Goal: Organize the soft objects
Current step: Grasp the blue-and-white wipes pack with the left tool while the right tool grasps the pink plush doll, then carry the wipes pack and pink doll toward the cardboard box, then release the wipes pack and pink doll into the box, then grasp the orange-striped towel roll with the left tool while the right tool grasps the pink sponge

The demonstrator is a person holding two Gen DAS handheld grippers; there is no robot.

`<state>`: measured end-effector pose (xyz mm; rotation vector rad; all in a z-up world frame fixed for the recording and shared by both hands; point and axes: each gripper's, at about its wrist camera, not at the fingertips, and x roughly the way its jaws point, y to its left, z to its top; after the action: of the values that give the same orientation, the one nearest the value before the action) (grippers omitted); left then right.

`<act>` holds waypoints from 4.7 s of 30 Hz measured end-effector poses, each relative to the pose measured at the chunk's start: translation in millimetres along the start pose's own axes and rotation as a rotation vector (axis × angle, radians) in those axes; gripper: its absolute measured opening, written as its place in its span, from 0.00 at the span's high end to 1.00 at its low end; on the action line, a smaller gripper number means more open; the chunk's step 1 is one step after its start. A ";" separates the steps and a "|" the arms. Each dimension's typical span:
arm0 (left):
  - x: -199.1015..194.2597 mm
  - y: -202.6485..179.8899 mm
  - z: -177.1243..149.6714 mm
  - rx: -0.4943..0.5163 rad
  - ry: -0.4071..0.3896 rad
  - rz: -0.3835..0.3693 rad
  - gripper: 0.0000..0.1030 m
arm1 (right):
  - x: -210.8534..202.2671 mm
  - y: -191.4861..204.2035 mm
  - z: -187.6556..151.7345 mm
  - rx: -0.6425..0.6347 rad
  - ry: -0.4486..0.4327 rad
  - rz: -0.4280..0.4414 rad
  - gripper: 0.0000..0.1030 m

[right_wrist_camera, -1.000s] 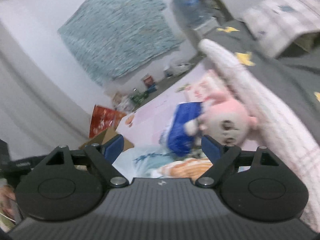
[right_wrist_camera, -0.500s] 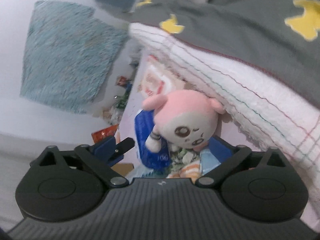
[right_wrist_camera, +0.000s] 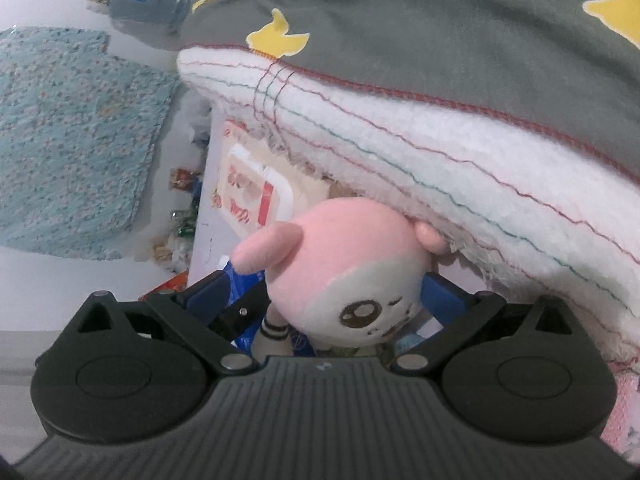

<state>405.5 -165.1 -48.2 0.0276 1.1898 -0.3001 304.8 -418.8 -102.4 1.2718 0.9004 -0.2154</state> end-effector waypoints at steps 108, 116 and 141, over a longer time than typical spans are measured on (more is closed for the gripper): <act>-332.2 386.7 -313.3 -0.699 -0.494 0.284 0.11 | 132.7 269.5 -514.6 -1.076 0.581 -0.112 0.13; -327.4 378.3 -312.9 -0.657 -0.515 0.283 0.11 | 127.8 260.3 -498.5 -0.965 0.597 -0.023 0.08; -335.7 205.4 -318.9 -0.199 -0.605 0.028 0.08 | -151.0 112.6 -294.9 -0.794 0.215 0.407 0.06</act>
<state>52.7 161.4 111.5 -0.2077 0.6122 -0.1454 137.7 -169.9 78.1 0.7047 0.7668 0.5649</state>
